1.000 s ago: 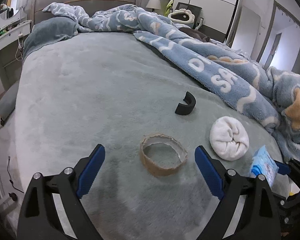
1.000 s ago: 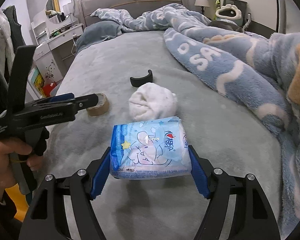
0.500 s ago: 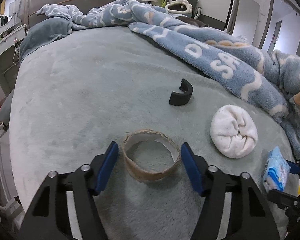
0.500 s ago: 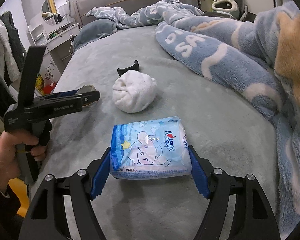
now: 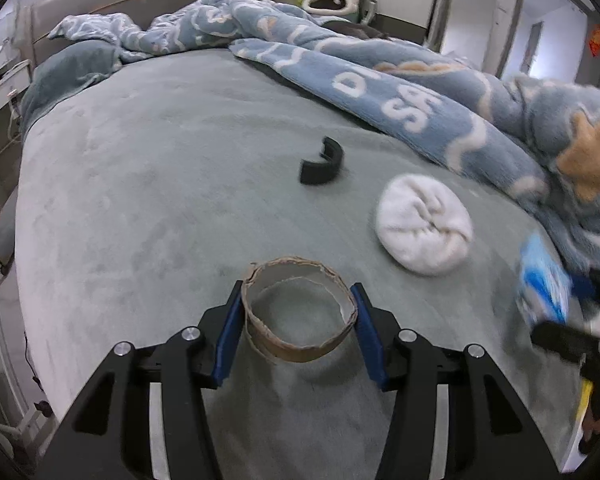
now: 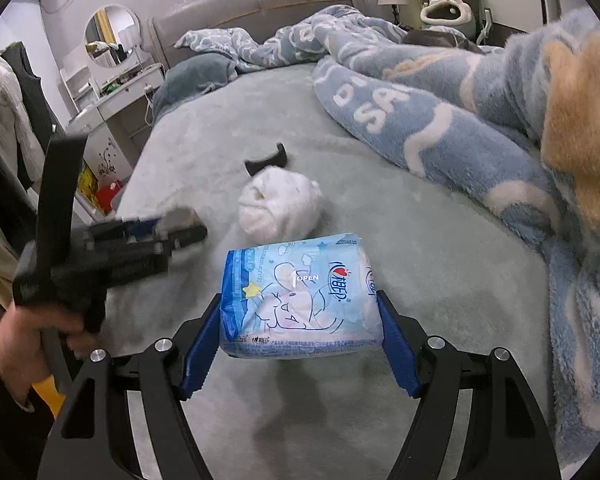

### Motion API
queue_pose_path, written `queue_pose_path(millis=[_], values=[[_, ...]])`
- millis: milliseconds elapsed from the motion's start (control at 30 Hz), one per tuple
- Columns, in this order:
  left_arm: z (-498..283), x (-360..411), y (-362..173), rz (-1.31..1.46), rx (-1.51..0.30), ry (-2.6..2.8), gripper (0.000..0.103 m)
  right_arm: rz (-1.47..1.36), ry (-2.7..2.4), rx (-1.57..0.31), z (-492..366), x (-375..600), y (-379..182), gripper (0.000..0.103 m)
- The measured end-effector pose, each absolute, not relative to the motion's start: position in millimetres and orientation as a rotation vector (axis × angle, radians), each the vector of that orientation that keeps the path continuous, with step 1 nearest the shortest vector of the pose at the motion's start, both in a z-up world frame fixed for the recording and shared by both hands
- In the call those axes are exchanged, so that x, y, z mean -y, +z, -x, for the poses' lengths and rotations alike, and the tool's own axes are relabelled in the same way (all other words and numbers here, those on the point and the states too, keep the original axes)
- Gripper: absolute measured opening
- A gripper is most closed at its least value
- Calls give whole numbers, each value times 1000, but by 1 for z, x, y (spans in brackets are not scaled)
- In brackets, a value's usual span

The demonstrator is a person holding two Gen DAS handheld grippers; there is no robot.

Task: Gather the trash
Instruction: 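Carry the tape roll and tissue pack over the bin and release both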

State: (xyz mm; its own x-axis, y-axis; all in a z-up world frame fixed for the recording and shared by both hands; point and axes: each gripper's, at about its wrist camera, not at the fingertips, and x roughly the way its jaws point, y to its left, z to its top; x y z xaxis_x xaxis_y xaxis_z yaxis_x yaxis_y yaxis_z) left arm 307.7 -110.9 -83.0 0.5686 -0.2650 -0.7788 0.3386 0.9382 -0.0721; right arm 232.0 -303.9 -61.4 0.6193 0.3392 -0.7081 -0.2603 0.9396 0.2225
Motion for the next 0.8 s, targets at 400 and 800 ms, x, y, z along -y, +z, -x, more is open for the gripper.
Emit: queue_pose_path(millis=[400, 800], values=[[-283, 73, -80, -157, -938, -426, 55, -59, 382, -851, -243, 262, -59, 74], [-253, 19, -74, -104, -964, -481, 55, 20, 474, -823, -246, 189, -45, 74]])
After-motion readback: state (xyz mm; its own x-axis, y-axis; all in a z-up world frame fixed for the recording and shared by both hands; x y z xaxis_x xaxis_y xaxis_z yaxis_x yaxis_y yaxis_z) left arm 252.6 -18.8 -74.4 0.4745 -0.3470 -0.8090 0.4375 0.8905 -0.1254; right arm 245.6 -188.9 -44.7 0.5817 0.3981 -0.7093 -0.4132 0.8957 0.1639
